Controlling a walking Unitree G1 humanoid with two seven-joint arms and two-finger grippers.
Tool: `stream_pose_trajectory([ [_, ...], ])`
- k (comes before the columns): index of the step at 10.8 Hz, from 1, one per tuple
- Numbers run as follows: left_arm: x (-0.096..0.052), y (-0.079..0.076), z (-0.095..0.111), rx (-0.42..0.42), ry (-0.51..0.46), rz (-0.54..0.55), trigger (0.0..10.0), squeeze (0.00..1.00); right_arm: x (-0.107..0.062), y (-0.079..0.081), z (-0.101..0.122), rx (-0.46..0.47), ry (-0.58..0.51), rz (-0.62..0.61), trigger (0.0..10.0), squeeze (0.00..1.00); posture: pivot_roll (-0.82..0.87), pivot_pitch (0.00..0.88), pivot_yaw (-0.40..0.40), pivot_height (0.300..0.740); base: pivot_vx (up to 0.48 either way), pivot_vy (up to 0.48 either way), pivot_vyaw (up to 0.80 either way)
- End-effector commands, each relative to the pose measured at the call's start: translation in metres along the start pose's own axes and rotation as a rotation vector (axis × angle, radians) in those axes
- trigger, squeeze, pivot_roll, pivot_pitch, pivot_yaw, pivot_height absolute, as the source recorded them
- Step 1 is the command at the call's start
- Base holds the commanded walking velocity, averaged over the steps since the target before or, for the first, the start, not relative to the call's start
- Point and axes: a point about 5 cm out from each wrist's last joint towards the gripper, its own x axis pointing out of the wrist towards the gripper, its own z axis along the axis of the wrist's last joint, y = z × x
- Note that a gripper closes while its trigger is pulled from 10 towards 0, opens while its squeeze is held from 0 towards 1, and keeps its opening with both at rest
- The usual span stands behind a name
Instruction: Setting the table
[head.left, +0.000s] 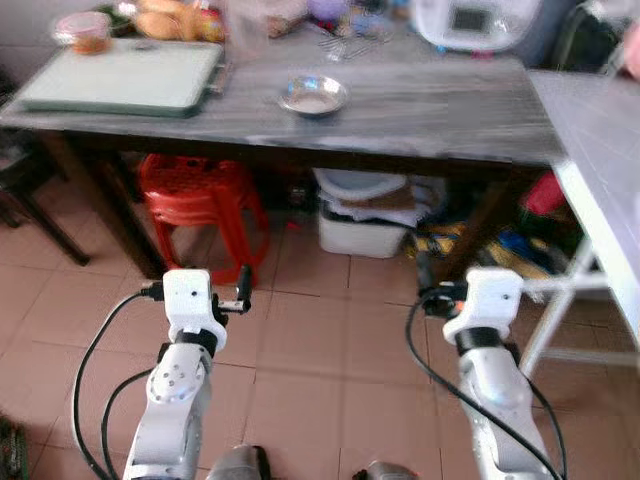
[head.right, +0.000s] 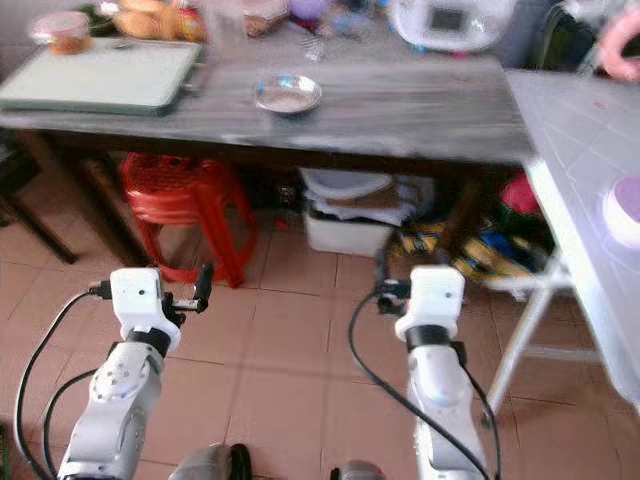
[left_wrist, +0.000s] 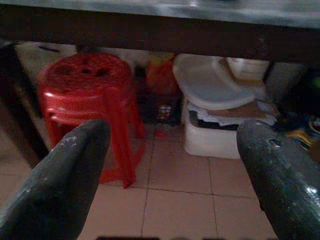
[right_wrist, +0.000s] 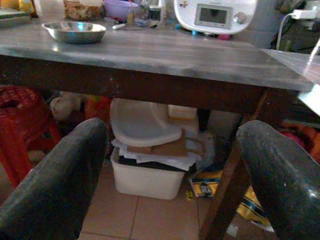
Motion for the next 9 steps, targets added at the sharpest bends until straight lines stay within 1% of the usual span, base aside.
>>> stream_pose_trajectory([
  [1,-0.0008,-0.0015,-0.0009,-0.002,0.002,-0.006,10.0,0.0,-0.0017,-0.0054,-0.0027,-0.008,0.011,-0.018,10.0,0.0,-0.05,0.133,-0.008,0.74,0.0,-0.247,-0.8],
  [3,-0.0008,-0.003,-0.0018,-0.008,0.003,-0.008,10.0,0.0,-0.0015,-0.0065,-0.0035,-0.01,0.013,-0.014,10.0,0.0,-0.06,0.131,-0.011,0.74,0.0,-0.246,-0.8],
  [5,-0.0006,-0.0039,-0.0018,-0.01,0.004,-0.011,10.0,0.0,-0.0015,-0.0072,-0.0033,-0.009,0.012,-0.011,10.0,0.0,-0.06,0.131,-0.018,0.74,0.0,-0.261,-0.52],
  [8,-0.0004,-0.005,-0.0017,-0.007,0.003,-0.013,10.0,0.0,-0.001,-0.0066,-0.0036,-0.011,0.014,0.007,10.0,0.0,-0.06,0.13,-0.019,0.74,0.0,-0.16,0.0],
  [9,-0.0003,-0.0051,-0.0012,-0.005,0.002,-0.014,10.0,0.0,-0.0012,-0.0037,-0.0023,-0.03,0.008,0.03,10.0,0.0,-0.06,0.133,-0.02,0.74,0.0,0.0,0.0],
])
